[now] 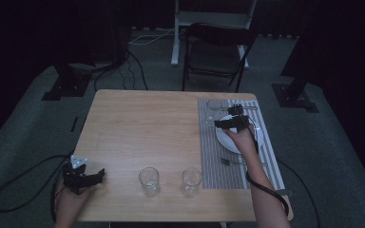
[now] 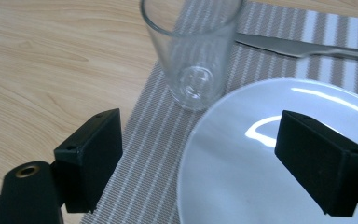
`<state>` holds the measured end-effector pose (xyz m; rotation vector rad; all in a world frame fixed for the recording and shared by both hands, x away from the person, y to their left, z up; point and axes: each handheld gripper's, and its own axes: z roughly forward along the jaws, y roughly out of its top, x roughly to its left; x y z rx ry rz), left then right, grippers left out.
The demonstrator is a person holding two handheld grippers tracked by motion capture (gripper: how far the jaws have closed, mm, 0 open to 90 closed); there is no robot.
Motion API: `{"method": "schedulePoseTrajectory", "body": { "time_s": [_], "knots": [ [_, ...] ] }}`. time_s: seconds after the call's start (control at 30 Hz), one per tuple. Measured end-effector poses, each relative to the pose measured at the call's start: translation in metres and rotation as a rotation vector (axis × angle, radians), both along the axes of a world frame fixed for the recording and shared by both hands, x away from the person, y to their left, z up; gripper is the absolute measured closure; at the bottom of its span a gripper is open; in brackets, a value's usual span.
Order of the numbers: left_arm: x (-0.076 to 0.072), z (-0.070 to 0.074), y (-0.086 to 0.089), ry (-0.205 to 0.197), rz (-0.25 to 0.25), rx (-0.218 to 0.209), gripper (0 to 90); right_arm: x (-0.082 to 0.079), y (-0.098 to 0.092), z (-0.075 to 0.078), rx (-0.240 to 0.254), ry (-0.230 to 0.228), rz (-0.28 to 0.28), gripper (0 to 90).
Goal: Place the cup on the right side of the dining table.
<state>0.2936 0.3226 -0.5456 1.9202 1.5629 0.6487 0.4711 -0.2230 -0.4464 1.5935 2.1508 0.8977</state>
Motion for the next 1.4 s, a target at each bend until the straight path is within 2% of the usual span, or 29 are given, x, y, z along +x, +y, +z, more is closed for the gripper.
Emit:
{"method": "schedulePoseTrajectory", "body": {
  "time_s": [0.17,0.27,0.5,0.73,0.87,1.03,1.13,1.27,1.4],
  "knots": [
    [0.000,0.000,0.000,0.000,0.000,0.000,7.0,-0.010,-0.012,-0.005,0.035,0.007,-0.013,14.7],
    [0.000,0.000,0.000,0.000,0.000,0.000,7.0,-0.016,-0.018,-0.009,0.020,0.012,-0.014,14.7],
    [0.000,0.000,0.000,0.000,0.000,0.000,7.0,-0.035,-0.033,-0.015,0.012,-0.024,-0.059,14.7],
    [0.000,0.000,0.000,0.000,0.000,0.000,7.0,-0.053,-0.043,-0.020,0.015,-0.030,-0.066,14.7],
    [0.000,0.000,0.000,0.000,0.000,0.000,7.0,-0.064,-0.049,-0.021,0.043,-0.038,-0.082,14.6],
    [0.000,0.000,0.000,0.000,0.000,0.000,7.0,-0.077,-0.054,-0.025,0.035,-0.051,-0.092,14.7],
    [0.000,0.000,0.000,0.000,0.000,-0.001,7.0,-0.085,-0.057,-0.027,0.046,-0.058,-0.105,14.7],
    [0.000,0.000,0.000,0.000,0.001,-0.001,7.0,-0.096,-0.059,-0.030,0.061,-0.049,-0.110,14.7],
    [0.000,0.000,0.000,0.000,0.000,-0.001,7.0,-0.106,-0.059,-0.032,0.050,-0.050,-0.111,14.7]
  ]
}}
